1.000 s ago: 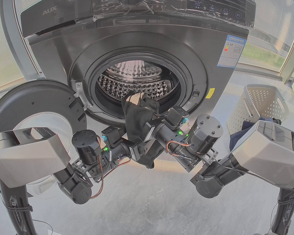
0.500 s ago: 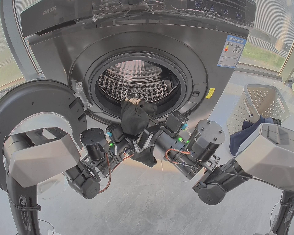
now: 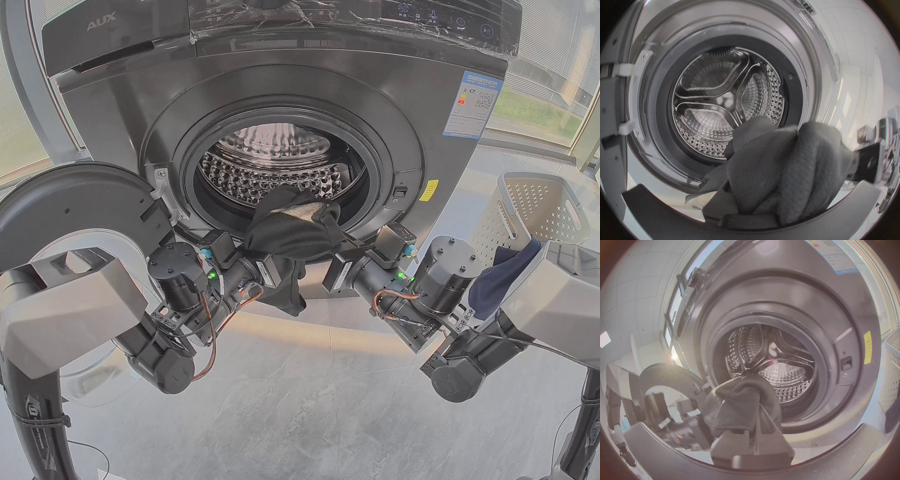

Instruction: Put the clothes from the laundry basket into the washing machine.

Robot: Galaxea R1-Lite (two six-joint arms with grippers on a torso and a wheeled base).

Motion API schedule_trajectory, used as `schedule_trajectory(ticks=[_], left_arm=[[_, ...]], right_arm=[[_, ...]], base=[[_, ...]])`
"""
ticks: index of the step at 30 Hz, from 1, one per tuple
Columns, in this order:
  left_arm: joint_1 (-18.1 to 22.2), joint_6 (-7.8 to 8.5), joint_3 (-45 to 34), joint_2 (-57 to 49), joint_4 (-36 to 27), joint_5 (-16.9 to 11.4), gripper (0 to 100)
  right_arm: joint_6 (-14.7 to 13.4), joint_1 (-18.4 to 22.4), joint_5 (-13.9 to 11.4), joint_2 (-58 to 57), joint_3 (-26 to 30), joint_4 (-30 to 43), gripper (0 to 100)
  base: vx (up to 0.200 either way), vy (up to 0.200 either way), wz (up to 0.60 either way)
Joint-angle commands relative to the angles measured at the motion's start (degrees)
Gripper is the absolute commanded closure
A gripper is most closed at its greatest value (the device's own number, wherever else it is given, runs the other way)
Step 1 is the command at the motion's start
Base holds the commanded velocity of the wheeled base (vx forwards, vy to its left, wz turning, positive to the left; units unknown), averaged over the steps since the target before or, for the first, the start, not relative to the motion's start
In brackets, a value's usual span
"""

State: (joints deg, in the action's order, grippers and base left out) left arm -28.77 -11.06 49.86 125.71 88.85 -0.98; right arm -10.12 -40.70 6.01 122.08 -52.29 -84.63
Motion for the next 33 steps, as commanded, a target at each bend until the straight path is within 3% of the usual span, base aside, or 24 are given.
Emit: schedule_trajectory(ticks=[1, 7, 8, 12, 16, 17, 18, 19, 20, 21, 24, 28, 29, 31, 33], left_arm=[[-0.6, -0.19, -2.0, -6.0, 0.0, 0.2, 100], [-1.1, -0.28, -4.2, -8.3, 0.0, 0.2, 100], [-1.1, -0.28, -4.5, -8.5, 0.0, 0.2, 100], [-1.2, -0.28, -8.6, -11.8, -0.2, -0.4, 100], [-1.6, -0.19, -14.5, -16.0, -0.3, -0.7, 100], [-1.6, -0.11, -14.8, -16.2, -0.3, -0.7, 100], [-1.6, -0.11, -17.3, -17.9, -0.2, -0.7, 100], [-1.6, -0.11, -17.3, -17.9, -0.2, -0.7, 100], [-1.6, 0.07, -20.9, -19.9, -0.1, -1.0, 100], [-1.6, 0.25, -23.1, -21.0, 0.0, -1.5, 100], [-1.5, 0.07, -28.0, -25.0, -0.2, -3.6, 100], [-1.4, 0.86, -34.4, -28.2, 0.0, -3.9, 100], [-1.5, 2.18, -36.2, -28.4, 0.1, -4.3, 100], [-1.6, 6.66, -37.7, -27.8, 0.0, -4.8, 100], [-1.6, 10.62, -38.0, -26.7, 0.1, -4.7, 100]], right_arm=[[0.0, 1.3, 0.1, 3.0, 1.4, -0.1, 100], [0.5, 0.5, -0.1, 3.6, 1.0, -0.9, 100], [0.5, 0.4, -0.1, 3.4, 1.0, -0.8, 0], [0.8, -1.3, -0.6, 1.5, 6.1, -1.3, 0], [1.2, -3.9, -3.2, -4.1, 18.4, -2.6, 0], [1.3, -4.0, -3.3, -4.3, 18.9, -2.6, 0], [2.0, -4.4, -4.4, -6.2, 24.0, -2.8, 0], [2.0, -4.4, -4.4, -6.2, 24.0, -2.8, 0], [3.1, -4.6, -5.4, -8.1, 29.8, -3.6, 0], [3.5, -4.6, -5.8, -9.2, 32.2, -3.7, 0], [3.3, -4.6, -5.7, -12.4, 37.6, -3.7, 0], [3.0, -2.6, -5.0, -14.3, 40.6, -3.6, 0], [2.8, -1.4, -3.8, -14.1, 40.9, -3.6, 0], [1.7, -0.8, -0.3, -13.8, 40.2, -3.6, 0], [0.4, -0.2, 0.8, -13.3, 39.4, -3.6, 0]], base=[[0.000, 0.000, 0.00], [0.000, 0.000, 0.00], [0.000, 0.000, 0.00], [0.000, 0.000, 0.00], [0.000, 0.000, 0.00], [0.000, 0.000, 0.00], [0.000, 0.000, 0.00], [0.000, 0.000, 0.00], [0.000, 0.000, 0.00], [0.000, 0.000, 0.00], [0.000, 0.000, 0.00], [0.000, 0.000, 0.00], [0.000, 0.000, 0.00], [0.000, 0.000, 0.00], [0.000, 0.000, 0.00]])
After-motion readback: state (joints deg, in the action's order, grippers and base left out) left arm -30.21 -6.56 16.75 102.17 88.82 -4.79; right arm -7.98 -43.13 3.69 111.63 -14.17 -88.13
